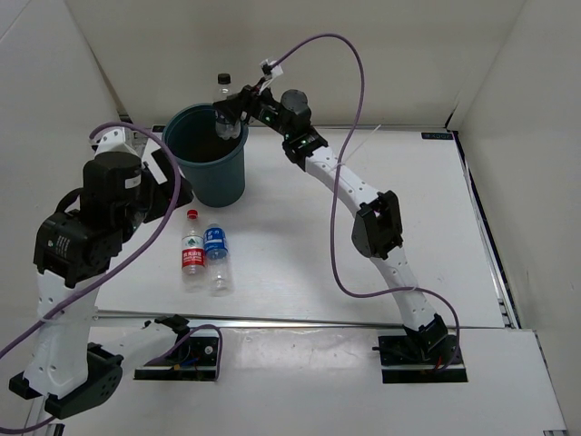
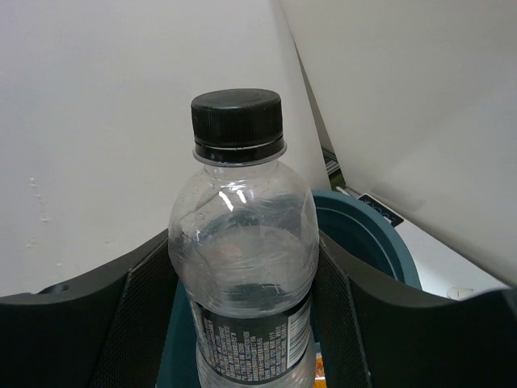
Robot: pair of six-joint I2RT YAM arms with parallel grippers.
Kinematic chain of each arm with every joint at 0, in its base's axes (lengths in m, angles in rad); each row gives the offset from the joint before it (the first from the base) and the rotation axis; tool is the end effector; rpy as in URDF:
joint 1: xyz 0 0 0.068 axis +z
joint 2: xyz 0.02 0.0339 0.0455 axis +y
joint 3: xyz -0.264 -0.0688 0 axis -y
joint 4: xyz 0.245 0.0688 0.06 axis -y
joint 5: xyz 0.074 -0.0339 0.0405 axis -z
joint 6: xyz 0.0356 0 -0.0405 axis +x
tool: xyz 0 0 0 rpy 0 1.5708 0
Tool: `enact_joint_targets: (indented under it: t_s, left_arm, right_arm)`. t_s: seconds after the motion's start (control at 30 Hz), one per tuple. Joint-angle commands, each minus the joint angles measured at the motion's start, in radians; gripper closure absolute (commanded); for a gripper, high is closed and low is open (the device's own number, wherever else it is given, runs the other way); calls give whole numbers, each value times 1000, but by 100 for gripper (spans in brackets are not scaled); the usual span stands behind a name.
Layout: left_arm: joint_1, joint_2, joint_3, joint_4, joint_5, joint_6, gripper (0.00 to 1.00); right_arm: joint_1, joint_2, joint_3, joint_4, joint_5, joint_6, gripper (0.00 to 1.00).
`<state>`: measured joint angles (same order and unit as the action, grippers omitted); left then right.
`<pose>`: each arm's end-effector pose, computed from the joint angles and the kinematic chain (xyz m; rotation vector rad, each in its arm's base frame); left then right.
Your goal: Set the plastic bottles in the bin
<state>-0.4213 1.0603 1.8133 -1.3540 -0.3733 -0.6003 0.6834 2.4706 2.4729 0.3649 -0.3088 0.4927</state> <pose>0.1122 -0.0360 0.4946 -0.3998 2.0938 -0.1969 0.4370 0.3698 0.3770 -0.4111 1.2479 1.2010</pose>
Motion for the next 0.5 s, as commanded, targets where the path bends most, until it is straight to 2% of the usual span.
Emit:
enact_joint_targets:
  t_s: [0.0, 0.2, 0.27, 0.37, 0.4, 0.47]
  left_arm:
    - [-4, -20, 15, -76, 1, 4, 0]
    - [-4, -39, -8, -76, -21, -6, 0]
    - [-4, -39, -8, -76, -21, -6, 0]
    - [-4, -39, -8, -76, -21, -15, 0]
    - [-4, -49, -8, -76, -21, -15, 0]
    - [-4, -59, -8, -76, -21, -15, 0]
  right_arm:
    - [7, -21, 38, 112, 22, -34, 57]
    - [7, -1, 47, 121, 22, -43, 57]
    - [16, -1, 47, 121, 22, -43, 55]
    - [16, 10, 47, 121, 45, -29, 42]
    - [16, 10, 47, 121, 45, -20, 28]
    - [16, 10, 47, 121, 72, -20, 16]
